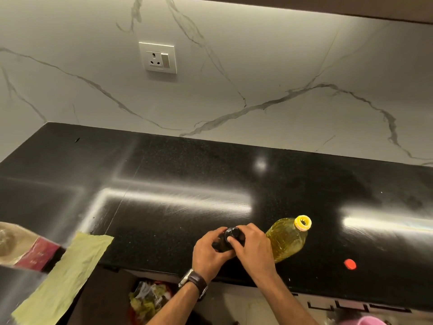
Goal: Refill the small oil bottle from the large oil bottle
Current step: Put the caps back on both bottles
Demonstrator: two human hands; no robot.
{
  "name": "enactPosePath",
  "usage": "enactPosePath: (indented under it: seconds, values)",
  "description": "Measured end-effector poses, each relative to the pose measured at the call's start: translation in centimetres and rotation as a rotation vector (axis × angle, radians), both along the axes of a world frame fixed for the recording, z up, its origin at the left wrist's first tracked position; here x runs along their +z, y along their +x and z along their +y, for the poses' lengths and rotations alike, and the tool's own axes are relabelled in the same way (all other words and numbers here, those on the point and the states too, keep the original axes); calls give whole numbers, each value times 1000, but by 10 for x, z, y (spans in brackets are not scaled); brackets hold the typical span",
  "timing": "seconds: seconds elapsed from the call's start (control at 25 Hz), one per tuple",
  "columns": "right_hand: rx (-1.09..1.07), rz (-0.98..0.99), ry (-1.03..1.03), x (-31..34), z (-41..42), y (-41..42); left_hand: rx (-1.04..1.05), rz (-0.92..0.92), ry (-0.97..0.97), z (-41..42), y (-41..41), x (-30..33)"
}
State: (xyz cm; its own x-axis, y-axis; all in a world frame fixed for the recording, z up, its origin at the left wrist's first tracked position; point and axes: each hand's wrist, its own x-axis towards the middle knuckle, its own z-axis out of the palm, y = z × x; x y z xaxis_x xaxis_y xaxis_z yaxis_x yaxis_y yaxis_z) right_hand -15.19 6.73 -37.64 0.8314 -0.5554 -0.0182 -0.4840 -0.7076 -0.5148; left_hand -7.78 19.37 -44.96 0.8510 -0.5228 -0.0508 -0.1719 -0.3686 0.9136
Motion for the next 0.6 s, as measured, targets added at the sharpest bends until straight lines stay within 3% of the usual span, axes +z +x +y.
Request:
enactPosePath:
  seconds: [0.32, 0.48, 0.6]
  values:
    - [-21, -31, 40, -7, 7, -4, 6, -2, 36, 0, -5, 5]
    - [-28, -47, 76, -10, 12, -14, 69, 18, 122, 9, -17, -4]
    - [-51, -47, 151, -16, 17, -34, 4, -15, 192, 24, -33, -16]
